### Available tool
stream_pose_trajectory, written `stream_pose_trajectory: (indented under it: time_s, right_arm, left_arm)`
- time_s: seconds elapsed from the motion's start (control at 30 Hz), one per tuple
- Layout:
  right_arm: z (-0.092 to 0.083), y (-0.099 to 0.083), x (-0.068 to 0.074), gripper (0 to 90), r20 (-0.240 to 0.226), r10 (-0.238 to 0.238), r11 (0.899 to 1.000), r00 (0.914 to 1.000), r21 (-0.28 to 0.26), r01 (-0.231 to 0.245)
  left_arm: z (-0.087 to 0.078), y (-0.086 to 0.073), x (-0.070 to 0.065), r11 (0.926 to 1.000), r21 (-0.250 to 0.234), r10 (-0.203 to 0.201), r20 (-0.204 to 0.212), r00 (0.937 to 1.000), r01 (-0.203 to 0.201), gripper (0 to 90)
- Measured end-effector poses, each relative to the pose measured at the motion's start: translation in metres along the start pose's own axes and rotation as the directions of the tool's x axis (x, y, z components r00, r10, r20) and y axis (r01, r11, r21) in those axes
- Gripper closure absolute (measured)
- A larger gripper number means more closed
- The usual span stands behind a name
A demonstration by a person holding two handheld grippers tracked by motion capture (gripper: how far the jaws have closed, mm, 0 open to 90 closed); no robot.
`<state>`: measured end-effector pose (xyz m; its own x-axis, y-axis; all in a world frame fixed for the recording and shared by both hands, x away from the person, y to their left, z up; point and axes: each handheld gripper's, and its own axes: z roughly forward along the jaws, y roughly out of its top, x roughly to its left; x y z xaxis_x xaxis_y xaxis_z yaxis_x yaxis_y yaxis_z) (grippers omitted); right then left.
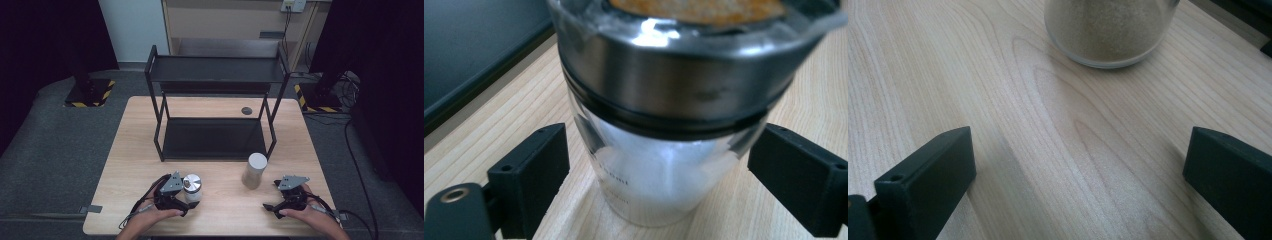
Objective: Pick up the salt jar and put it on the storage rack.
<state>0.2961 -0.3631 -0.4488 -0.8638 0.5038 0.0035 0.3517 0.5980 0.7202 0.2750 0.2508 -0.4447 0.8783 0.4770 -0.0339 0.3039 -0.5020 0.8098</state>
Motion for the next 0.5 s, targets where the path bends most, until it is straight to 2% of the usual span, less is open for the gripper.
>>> stream_pose_trajectory:
  time_s: [0.23, 0.5]
  right_arm:
    - [0.0000, 0.0000, 0.0000, 1.3, 0.000, 0.000, 1.000, 1.0000, 0.000, 0.000]
    - [0.0000, 0.0000, -0.0001, 1.3, -0.001, 0.000, 1.000, 1.0000, 0.000, 0.000]
  left_arm:
    - [0.0040, 0.0000, 0.0018, 1.0000, -0.001, -0.001, 0.013, 0.9999, 0.001, 15.4]
    - [0.0054, -0.0016, 0.0052, 0.9997, -0.026, -0.001, 0.022, 0.9998, 0.002, 23.0]
